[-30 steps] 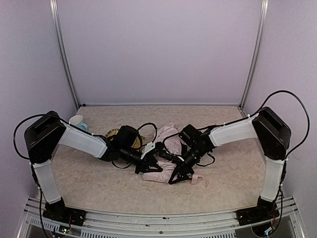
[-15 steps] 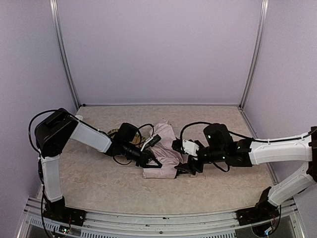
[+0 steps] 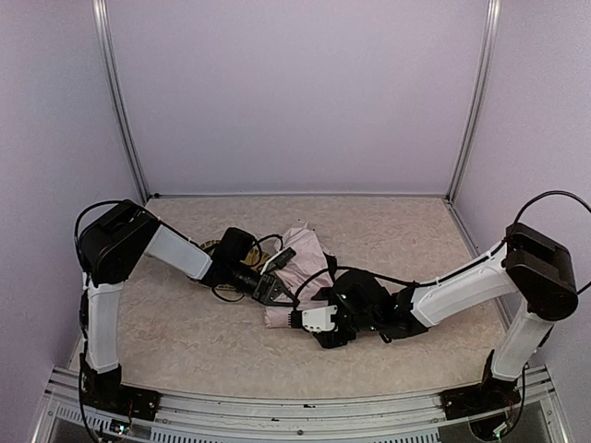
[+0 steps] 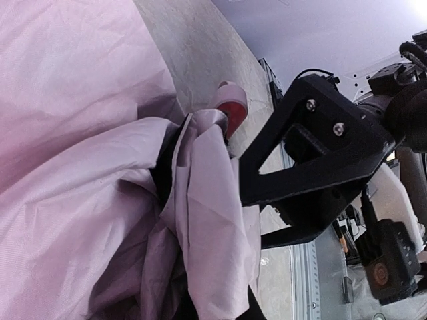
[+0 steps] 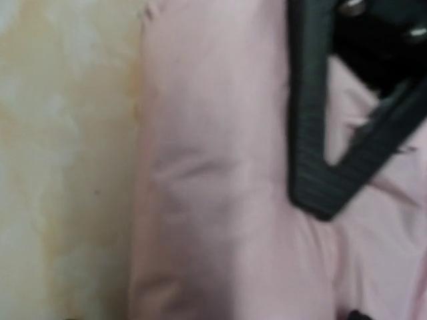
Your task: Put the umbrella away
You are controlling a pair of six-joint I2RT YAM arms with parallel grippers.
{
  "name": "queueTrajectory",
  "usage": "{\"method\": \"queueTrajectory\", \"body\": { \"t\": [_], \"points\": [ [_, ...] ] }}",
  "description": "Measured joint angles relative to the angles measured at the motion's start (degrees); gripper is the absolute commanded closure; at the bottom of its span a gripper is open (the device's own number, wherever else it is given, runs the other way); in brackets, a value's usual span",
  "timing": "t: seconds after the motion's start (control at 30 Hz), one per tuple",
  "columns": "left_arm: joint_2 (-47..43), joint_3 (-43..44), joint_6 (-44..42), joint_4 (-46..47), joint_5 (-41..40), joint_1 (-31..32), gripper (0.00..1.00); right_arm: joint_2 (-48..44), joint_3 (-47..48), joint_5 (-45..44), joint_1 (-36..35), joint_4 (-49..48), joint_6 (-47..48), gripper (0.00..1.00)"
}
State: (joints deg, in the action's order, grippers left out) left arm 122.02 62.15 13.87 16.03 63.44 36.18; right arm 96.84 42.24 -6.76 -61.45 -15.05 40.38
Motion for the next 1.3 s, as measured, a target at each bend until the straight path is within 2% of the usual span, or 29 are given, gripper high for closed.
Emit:
{"method": "queueTrajectory", "body": {
  "t": [0.07,0.23,0.33,0.4,0.5,0.53,0.6,0.67,0.87,0.97,1.1,1.3],
  "points": [
    [0.24,0.22,0.13,-0.13,0.37,-0.09,1.0,2.69,1.64,-1.27,0.26,0.24,0.68,0.18],
    [1.11,1.11,0.24,-0.9,0.76,-0.42,1.0,7.98,8.5,-0.2,2.27,3.41,0.33,0.43],
    [1.16,1.31,0.2,-1.16,0.35,-0.76,0.99,9.16,10.29,1.27,3.23,5.35,-0.28,0.54],
    [1.16,1.31,0.09,-1.53,0.31,-0.76,0.9,9.25,10.8,2.32,3.56,6.54,-0.5,0.6],
    [1.14,1.22,-0.42,-1.7,0.59,-0.7,0.6,9.44,11.91,4.57,4.04,9.22,-1.27,0.71],
    [0.96,1.14,-0.55,-1.84,0.63,-0.7,0.53,9.57,12.31,5.42,4.22,10.23,-1.73,0.74],
    [-0.48,0.42,-0.81,-1.68,0.74,-0.61,0.44,9.68,13.09,6.73,4.57,11.76,-2.6,0.76],
    [-3.19,-1.16,-1.51,-0.85,-1.36,-0.55,0.42,9.73,13.75,8.15,5.09,13.03,-3.78,0.78],
    [-16.65,-11.63,-4.63,7.63,-8.37,-1.75,0.45,9.31,14.36,13.77,7.13,15.74,-7.1,0.84],
    [-24.68,-17.66,-8.96,12.85,-10.93,-1.95,0.47,8.52,14.88,17.4,8.2,18.53,-9.2,0.86],
    [-33.24,-25.35,-18.82,16.94,-14.45,0.13,0.45,8.37,17.64,23.76,9.31,25.44,-12.15,0.88],
    [-38.16,-30.03,-37.22,13.9,-25.09,12.09,0.4,9.6,21.44,35.82,10.82,36.7,-16.28,0.89]
  ]
}}
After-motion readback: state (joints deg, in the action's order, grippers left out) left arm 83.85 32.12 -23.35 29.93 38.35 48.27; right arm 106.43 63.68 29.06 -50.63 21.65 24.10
